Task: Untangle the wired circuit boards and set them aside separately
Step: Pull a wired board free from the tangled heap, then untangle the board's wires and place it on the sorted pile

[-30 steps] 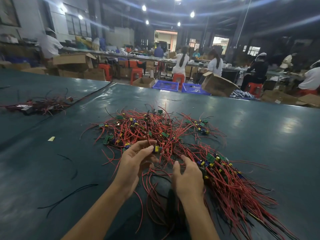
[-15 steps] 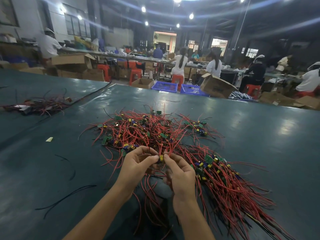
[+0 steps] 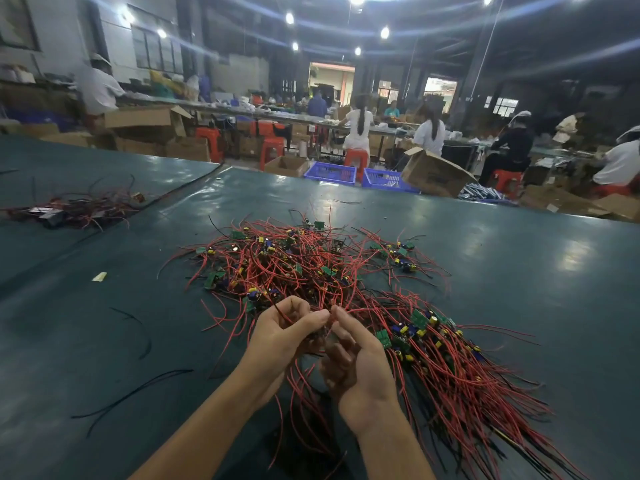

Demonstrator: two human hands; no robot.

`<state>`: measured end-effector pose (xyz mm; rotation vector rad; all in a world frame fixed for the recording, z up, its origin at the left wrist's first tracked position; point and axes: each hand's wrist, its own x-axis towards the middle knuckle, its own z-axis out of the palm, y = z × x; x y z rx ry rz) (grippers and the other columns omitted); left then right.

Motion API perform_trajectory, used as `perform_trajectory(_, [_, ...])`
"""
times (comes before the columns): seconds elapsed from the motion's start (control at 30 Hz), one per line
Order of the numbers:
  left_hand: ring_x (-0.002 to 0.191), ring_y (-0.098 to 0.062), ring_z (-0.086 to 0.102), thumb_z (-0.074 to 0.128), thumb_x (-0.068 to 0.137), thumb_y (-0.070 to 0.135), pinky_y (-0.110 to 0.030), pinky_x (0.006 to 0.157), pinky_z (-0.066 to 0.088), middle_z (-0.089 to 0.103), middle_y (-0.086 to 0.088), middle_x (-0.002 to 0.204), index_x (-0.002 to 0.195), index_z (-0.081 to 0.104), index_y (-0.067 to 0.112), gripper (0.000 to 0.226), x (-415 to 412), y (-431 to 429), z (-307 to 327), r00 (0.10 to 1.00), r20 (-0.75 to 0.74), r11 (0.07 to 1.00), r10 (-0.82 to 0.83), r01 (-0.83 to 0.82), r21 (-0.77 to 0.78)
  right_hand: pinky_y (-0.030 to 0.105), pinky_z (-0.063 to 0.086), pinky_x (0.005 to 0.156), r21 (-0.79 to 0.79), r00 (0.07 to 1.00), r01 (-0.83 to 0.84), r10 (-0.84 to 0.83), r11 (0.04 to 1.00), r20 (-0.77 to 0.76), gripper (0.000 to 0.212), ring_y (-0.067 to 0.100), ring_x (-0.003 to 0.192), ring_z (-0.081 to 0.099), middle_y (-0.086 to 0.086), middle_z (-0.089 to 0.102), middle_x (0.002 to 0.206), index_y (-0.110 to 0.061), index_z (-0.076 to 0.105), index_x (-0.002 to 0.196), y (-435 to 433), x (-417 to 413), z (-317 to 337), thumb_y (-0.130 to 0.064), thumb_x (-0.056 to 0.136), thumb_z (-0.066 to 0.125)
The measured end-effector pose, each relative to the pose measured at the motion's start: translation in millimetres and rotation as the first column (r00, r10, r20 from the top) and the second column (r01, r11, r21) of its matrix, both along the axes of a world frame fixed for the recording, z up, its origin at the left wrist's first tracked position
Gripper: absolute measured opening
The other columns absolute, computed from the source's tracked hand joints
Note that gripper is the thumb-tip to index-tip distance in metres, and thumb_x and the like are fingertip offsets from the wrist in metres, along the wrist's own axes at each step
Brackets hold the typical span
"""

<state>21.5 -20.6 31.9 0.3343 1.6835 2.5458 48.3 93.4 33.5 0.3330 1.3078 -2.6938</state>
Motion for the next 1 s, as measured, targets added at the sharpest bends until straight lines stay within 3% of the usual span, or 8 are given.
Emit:
perform_trajectory(0.1, [0.059, -0.01, 0.06, 0.075, 0.067, 0.016, -0.021, 0.059, 0.053, 0.06, 0.001, 0.064, 0.072, 0.059, 0.011, 0.017, -1, -2, -1, 0.999, -0.037, 0.999, 0.021, -0.022, -0.049, 0.016, 0.037, 0.038, 0.046, 0.998, 0.056, -0.055, 0.997, -0.032, 0.021, 0.002, 0.043, 0.05, -0.007, 0.064, 0.063, -0.02, 0.079, 0.079, 4, -2, -3, -0.03, 0.061, 0.078])
perform_trajectory(0.23, [0.063, -0.019, 0.064, 0.083, 0.07, 0.02, -0.026, 0.061, 0.053, 0.068, -0.01, 0.07, 0.073, 0.074, 0.011, 0.013, 3, 0, 0, 0.994, -0.021, 0.987, -0.103, 0.1, -0.127, 0.025, 0.053, 0.057, 0.015, 0.997, 0.003, -0.001, 1.0, -0.076, 0.033, 0.018, 0.072, 0.07, 0.009, 0.074, 0.087, -0.018, 0.081, 0.085, 4, -2, -5, -0.031, 0.054, 0.081])
perform_trajectory(0.4, [0.058, -0.016, 0.064, 0.074, 0.073, 0.017, -0.023, 0.055, 0.052, 0.067, -0.008, 0.065, 0.066, 0.074, 0.013, 0.007, 5, 0, 4, 0.999, -0.015, 0.988, -0.035, 0.032, -0.152, 0.031, 0.055, 0.069, 0.041, 0.997, 0.008, -0.005, 0.999, -0.071, 0.022, 0.02, 0.078, 0.071, 0.009, 0.074, 0.087, -0.017, 0.081, 0.084, 7, -4, -4, -0.025, 0.063, 0.078])
perform_trajectory(0.47, [0.051, -0.013, 0.059, 0.069, 0.08, 0.007, -0.023, 0.049, 0.048, 0.063, -0.004, 0.058, 0.059, 0.07, 0.015, 0.023, 5, 0, 4, 1.0, 0.006, 0.987, 0.002, -0.001, -0.16, 0.025, 0.053, 0.059, 0.068, 0.998, 0.033, -0.029, 0.997, -0.053, 0.018, 0.013, 0.067, 0.068, 0.004, 0.073, 0.079, -0.019, 0.081, 0.08, 5, -3, -2, -0.025, 0.064, 0.077])
perform_trajectory(0.57, [0.045, -0.015, 0.048, 0.064, 0.081, -0.001, -0.025, 0.047, 0.043, 0.052, -0.006, 0.052, 0.047, 0.058, 0.016, 0.039, 3, -1, 4, 0.999, 0.007, 0.983, 0.048, -0.046, -0.176, 0.016, 0.036, 0.036, 0.05, 0.988, 0.154, -0.155, 0.987, 0.005, 0.01, 0.002, 0.038, 0.042, -0.008, 0.05, 0.052, -0.019, 0.077, 0.069, 10, -7, 0, -0.026, 0.062, 0.078])
perform_trajectory(0.7, [0.045, -0.015, 0.047, 0.065, 0.081, -0.003, -0.026, 0.048, 0.043, 0.048, -0.006, 0.05, 0.044, 0.054, 0.015, 0.042, 1, -2, 3, 0.998, -0.046, 0.974, 0.038, -0.048, -0.221, 0.016, 0.026, 0.03, 0.066, 0.961, 0.265, -0.269, 0.962, 0.061, 0.013, 0.005, 0.032, 0.028, -0.009, 0.033, 0.041, -0.023, 0.064, 0.073, 27, -11, 2, -0.024, 0.082, 0.073])
perform_trajectory(0.87, [0.044, -0.014, 0.046, 0.071, 0.068, 0.011, -0.025, 0.048, 0.042, 0.046, -0.005, 0.048, 0.046, 0.052, 0.013, 0.03, 2, -1, 2, 0.998, -0.069, 0.972, 0.005, -0.021, -0.232, 0.015, 0.035, 0.034, -0.078, 0.906, 0.423, -0.42, 0.903, 0.053, 0.003, 0.003, 0.043, 0.048, -0.005, 0.058, 0.056, -0.016, 0.073, 0.082, 32, -11, 6, -0.013, 0.083, 0.072])
perform_trajectory(1.0, [0.045, -0.014, 0.045, 0.069, 0.066, 0.014, -0.025, 0.048, 0.042, 0.047, -0.006, 0.048, 0.044, 0.052, 0.015, 0.028, 2, -3, 5, 0.998, -0.064, 0.973, -0.016, 0.001, -0.233, 0.018, 0.046, 0.043, -0.031, 0.899, 0.435, -0.436, 0.9, -0.043, 0.006, 0.004, 0.063, 0.066, -0.007, 0.076, 0.082, -0.02, 0.077, 0.082, 30, -7, 7, -0.018, 0.076, 0.075])
